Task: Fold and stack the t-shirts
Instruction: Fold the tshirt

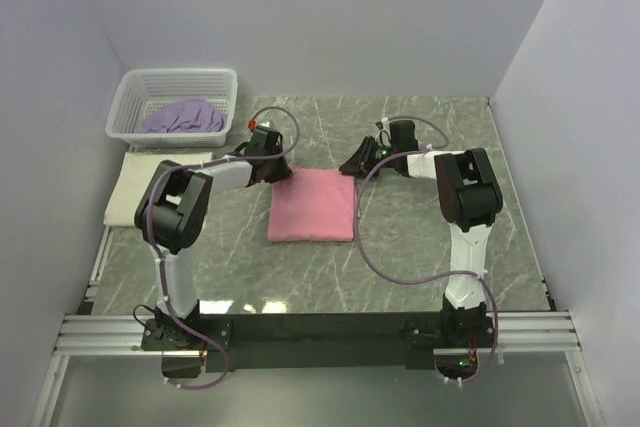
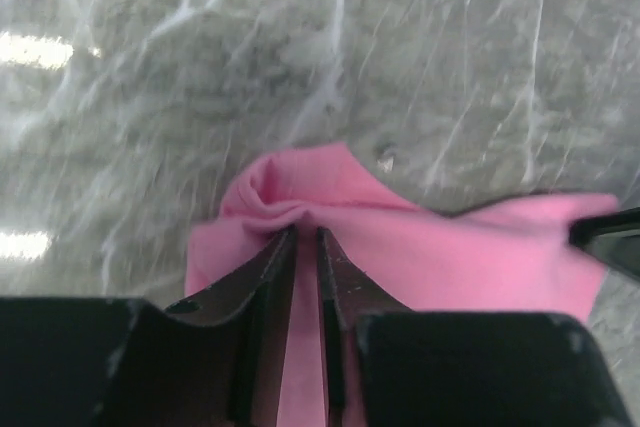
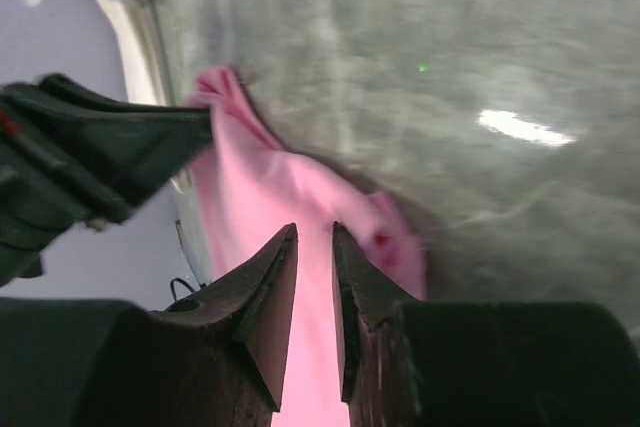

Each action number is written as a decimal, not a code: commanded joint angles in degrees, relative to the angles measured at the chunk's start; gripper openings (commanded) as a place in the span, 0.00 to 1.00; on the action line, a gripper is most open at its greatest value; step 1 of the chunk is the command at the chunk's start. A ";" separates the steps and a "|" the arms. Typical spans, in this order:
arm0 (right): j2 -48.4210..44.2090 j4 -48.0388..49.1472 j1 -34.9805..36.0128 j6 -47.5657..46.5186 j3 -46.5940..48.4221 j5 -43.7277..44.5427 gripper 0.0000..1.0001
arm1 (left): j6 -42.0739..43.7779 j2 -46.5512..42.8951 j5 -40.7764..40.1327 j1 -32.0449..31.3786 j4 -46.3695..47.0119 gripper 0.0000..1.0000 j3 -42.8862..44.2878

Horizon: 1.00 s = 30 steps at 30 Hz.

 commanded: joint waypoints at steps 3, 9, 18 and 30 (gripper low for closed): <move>3.03 -0.55 -1.44 -1.94 1.86 1.68 0.28 | 0.96 3.13 2.27 2.98 0.37 0.27 4.32; -4.25 -3.19 -1.44 -4.14 0.20 2.56 0.28 | 1.84 -5.12 4.73 2.46 -1.12 0.47 2.93; -22.27 -6.71 5.50 -5.98 -12.71 -1.04 0.28 | -2.47 -27.27 3.85 -3.26 -5.52 0.64 -12.63; -17.73 -3.45 14.47 -5.71 -24.86 -1.22 0.24 | -9.84 -27.73 6.49 -4.49 1.77 0.31 -32.23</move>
